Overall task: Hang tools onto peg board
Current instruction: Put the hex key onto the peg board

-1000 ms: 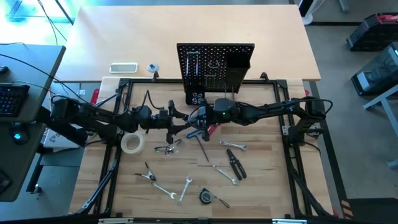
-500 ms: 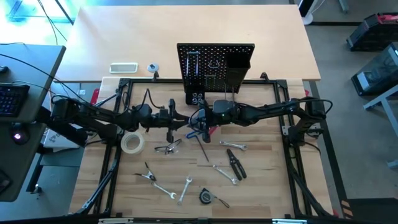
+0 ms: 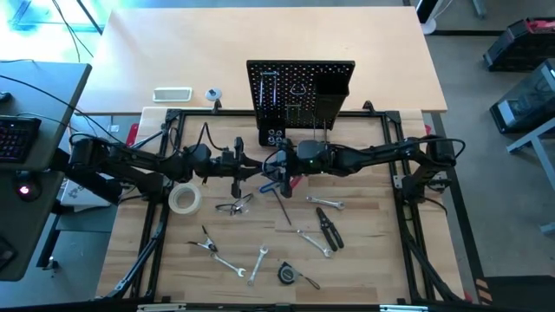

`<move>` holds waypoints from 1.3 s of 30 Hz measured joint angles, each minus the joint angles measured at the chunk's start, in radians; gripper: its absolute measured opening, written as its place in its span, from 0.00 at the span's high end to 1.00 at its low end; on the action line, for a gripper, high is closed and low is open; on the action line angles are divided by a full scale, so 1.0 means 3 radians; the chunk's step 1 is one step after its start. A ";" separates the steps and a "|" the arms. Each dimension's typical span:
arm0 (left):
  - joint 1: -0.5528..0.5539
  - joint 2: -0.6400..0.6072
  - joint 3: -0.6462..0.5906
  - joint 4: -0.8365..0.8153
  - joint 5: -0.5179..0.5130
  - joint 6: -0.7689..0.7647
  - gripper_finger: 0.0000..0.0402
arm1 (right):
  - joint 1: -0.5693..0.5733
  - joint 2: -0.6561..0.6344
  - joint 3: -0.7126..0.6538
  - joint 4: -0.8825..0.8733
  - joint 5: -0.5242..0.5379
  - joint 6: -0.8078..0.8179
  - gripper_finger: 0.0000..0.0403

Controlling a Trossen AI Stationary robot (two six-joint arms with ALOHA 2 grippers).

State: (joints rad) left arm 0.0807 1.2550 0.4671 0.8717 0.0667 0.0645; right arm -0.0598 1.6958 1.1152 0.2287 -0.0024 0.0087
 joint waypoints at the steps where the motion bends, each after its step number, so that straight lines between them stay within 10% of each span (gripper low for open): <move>1: 0.0000 -0.0038 0.0000 -0.0061 -0.0024 0.0003 0.93 | 0.0012 -0.0013 -0.0003 -0.0073 0.0084 0.0008 0.66; 18: 0.0032 -0.0467 0.0000 -0.0684 -0.1513 -0.0138 0.93 | 0.0374 -0.0291 -0.0006 -0.1085 0.1180 0.0266 0.64; 39: 0.0323 0.0770 0.0755 -0.0823 -0.2455 -0.1058 0.93 | 0.1442 -0.0292 -0.0008 -0.2293 0.2672 0.1112 0.64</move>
State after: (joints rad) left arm 0.1776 1.4860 0.6937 0.6249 -0.6698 -0.2528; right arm 0.3728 1.6081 1.1130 -0.4593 0.7991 0.3422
